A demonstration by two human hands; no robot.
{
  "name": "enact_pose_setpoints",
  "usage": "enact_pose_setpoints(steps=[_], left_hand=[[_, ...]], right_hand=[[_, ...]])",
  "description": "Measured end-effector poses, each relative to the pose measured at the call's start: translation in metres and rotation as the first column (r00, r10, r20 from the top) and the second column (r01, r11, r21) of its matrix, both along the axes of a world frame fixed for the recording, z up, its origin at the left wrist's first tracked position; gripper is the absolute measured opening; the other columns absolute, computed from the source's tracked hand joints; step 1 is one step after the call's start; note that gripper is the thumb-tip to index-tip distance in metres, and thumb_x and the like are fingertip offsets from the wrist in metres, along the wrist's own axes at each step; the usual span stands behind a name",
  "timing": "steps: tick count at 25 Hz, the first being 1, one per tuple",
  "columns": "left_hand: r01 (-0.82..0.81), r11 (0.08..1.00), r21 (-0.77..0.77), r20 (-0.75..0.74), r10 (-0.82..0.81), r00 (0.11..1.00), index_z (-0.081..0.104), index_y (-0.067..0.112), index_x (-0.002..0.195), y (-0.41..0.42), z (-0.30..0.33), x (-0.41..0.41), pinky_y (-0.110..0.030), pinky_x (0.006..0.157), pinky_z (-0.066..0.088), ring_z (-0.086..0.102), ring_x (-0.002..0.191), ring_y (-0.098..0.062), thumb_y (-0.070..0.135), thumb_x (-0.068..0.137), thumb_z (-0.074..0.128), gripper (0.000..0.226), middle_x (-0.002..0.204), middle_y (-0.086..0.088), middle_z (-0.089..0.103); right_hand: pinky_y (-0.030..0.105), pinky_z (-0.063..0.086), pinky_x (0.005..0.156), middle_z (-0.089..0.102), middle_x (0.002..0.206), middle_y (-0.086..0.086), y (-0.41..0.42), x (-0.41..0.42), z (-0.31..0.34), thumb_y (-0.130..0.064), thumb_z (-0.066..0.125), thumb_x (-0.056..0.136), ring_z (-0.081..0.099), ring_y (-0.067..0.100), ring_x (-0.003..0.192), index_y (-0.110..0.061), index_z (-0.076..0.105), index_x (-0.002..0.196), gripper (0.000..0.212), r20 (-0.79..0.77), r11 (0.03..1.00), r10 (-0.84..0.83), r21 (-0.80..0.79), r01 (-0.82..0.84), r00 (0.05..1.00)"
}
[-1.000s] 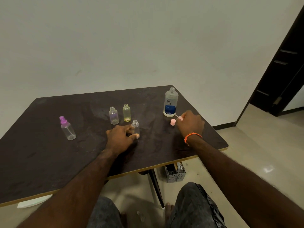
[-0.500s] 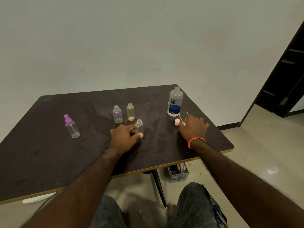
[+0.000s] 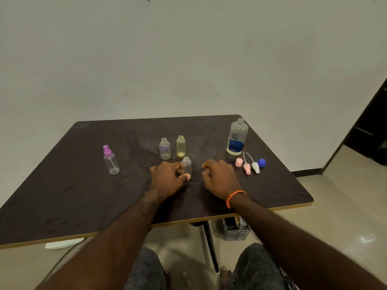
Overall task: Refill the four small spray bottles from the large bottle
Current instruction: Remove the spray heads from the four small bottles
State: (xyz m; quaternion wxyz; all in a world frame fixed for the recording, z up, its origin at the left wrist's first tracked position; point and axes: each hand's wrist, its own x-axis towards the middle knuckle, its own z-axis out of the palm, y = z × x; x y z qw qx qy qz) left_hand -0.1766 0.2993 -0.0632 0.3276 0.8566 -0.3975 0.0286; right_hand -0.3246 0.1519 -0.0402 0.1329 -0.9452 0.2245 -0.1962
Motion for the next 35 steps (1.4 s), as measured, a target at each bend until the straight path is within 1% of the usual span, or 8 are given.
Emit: enact_pose_setpoints(steps=[6,9,12,15,26,31,33,35], left_hand=[[-0.163,0.984,0.077,0.087,0.156,0.984,0.07,0.032,0.094,0.034,0.006,0.018,-0.038,0.083,0.023,0.063,0.094,-0.009,0.047,0.09,0.072,0.016,0.077,0.015,0.067],[-0.267,0.953,0.141,0.124,0.251,0.96,0.068,0.033,0.104,0.042,0.004,0.034,-0.039,0.085,0.027,0.06,0.105,-0.016,0.045,0.094,0.066,0.016,0.09,0.013,0.071],[-0.307,0.937,0.165,0.062,0.301,0.952,0.057,0.036,0.087,0.037,0.002,0.052,-0.045,0.088,0.04,0.065,0.102,-0.024,0.04,0.096,0.059,0.01,0.086,0.009,0.067],[-0.382,0.906,0.185,0.039,0.382,0.924,0.055,0.033,0.083,0.025,0.007,0.064,-0.042,0.083,0.033,0.064,0.1,-0.026,0.034,0.098,0.054,0.014,0.082,0.008,0.061],[-0.439,0.886,0.15,-0.022,0.447,0.894,0.06,0.029,0.093,0.009,0.004,0.093,-0.044,0.083,0.032,0.064,0.104,-0.03,0.038,0.093,0.059,0.009,0.088,0.002,0.069],[-0.5,0.862,0.085,0.018,0.5,0.866,0.043,0.017,0.151,0.019,0.019,0.065,-0.047,0.098,0.033,0.055,0.127,-0.03,0.04,0.093,0.072,0.069,0.122,-0.003,0.07],[-0.465,0.884,-0.039,0.06,0.467,0.882,0.049,0.02,0.149,0.027,0.027,0.051,-0.043,0.1,0.027,0.055,0.126,-0.026,0.034,0.092,0.073,0.064,0.122,0.001,0.07],[-0.392,0.897,-0.203,0.148,0.424,0.894,0.067,0.024,0.124,0.042,0.033,0.039,-0.035,0.095,0.021,0.06,0.116,-0.023,0.028,0.09,0.074,0.036,0.109,0.006,0.072]], right_hand=[[0.04,0.052,0.097,0.071,0.115,-0.002,0.045,0.056,-0.004,-0.009,0.054,0.086,0.066,0.017,0.104,-0.021,0.055,0.135,0.05,0.045,0.903,0.173,0.391,-0.176,0.984],[0.039,0.048,0.104,0.068,0.126,0.004,0.063,0.083,-0.004,-0.004,0.048,0.081,0.062,0.021,0.12,-0.018,0.051,0.141,0.062,0.015,0.866,0.228,0.455,-0.21,0.974],[0.035,0.044,0.109,0.061,0.137,0.009,0.072,0.107,-0.003,-0.002,0.049,0.082,0.057,0.024,0.128,-0.016,0.042,0.15,0.069,-0.023,0.848,0.244,0.49,-0.202,0.97],[0.031,0.041,0.11,0.056,0.144,0.01,0.071,0.127,0.0,-0.001,0.048,0.081,0.053,0.025,0.133,-0.017,0.038,0.153,0.074,-0.046,0.829,0.229,0.532,-0.17,0.972],[0.036,0.043,0.11,0.052,0.148,0.008,0.066,0.149,-0.002,0.002,0.045,0.082,0.051,0.025,0.134,-0.017,0.037,0.153,0.074,-0.015,0.813,0.243,0.548,-0.195,0.97],[0.039,0.053,0.095,0.07,0.12,0.004,0.07,0.127,0.007,-0.001,0.051,0.08,0.065,0.023,0.111,-0.019,0.063,0.125,0.049,0.168,0.893,0.138,0.405,-0.196,0.976],[0.041,0.054,0.094,0.07,0.119,0.002,0.072,0.117,0.011,-0.003,0.051,0.081,0.065,0.021,0.11,-0.019,0.065,0.119,0.044,0.206,0.901,0.129,0.384,-0.201,0.97],[0.041,0.054,0.093,0.071,0.118,-0.001,0.075,0.111,0.014,-0.007,0.052,0.08,0.066,0.02,0.109,-0.021,0.066,0.117,0.042,0.194,0.91,0.135,0.363,-0.2,0.972]])
